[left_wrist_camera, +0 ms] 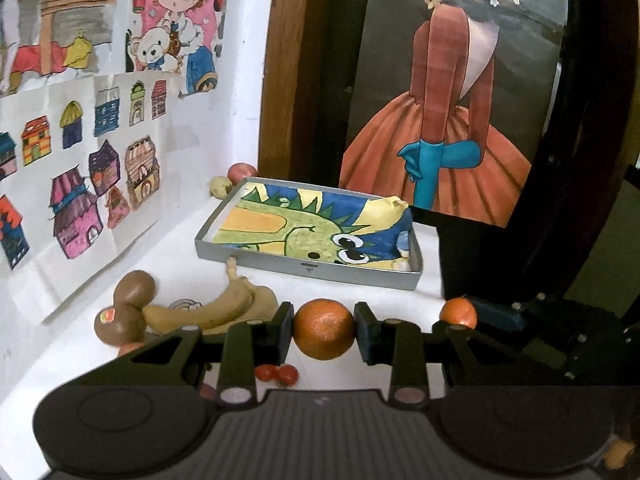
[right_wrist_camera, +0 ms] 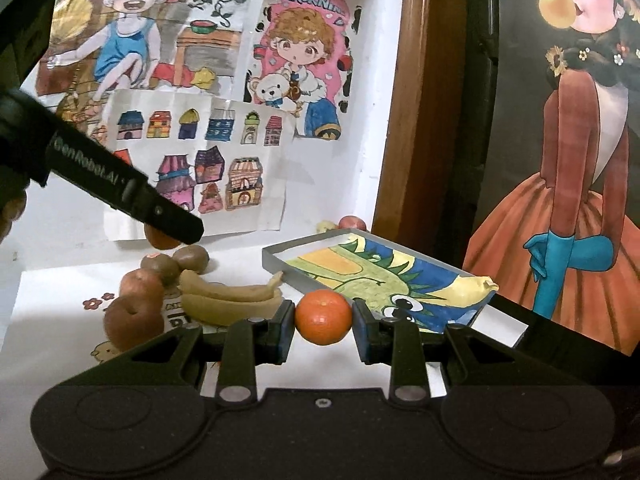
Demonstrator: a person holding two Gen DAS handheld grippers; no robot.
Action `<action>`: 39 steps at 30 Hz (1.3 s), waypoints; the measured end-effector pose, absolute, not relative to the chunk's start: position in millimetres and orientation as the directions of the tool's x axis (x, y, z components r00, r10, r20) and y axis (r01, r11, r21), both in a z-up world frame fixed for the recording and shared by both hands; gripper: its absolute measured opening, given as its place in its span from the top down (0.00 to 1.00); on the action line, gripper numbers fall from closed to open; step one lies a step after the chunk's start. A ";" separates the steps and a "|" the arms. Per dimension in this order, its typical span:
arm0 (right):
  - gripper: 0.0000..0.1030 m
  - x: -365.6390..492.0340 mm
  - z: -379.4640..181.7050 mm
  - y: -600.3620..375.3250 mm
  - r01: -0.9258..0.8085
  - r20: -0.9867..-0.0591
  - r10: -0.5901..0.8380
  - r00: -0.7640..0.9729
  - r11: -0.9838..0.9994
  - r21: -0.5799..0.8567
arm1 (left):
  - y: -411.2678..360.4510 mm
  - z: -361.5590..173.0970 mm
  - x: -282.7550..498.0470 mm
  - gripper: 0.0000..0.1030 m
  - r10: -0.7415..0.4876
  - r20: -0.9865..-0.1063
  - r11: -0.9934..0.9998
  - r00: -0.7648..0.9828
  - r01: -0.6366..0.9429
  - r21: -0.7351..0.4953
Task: Organize fruits
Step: 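Carry the left tool's mandarin over the grey tray while the right tool carries its mandarin alongside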
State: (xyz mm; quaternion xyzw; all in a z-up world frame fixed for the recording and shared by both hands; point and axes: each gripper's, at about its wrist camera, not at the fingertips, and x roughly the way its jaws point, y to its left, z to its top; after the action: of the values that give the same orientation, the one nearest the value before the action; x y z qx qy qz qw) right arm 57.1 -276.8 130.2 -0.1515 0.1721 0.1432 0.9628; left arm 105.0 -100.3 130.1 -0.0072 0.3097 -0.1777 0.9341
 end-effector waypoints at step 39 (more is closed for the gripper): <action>0.68 252.0 76.0 -336.7 -0.266 -0.389 0.154 0.908 0.930 -0.254 | -190.4 35.7 313.2 0.64 -0.377 -0.504 0.922 0.777 0.265 -0.283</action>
State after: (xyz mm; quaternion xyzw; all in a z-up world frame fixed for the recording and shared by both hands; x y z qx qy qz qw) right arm 252.0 -336.7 76.0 -0.1524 0.1846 0.1089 0.9648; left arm 313.2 -190.3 35.7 -0.0985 0.2866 -0.1712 0.9375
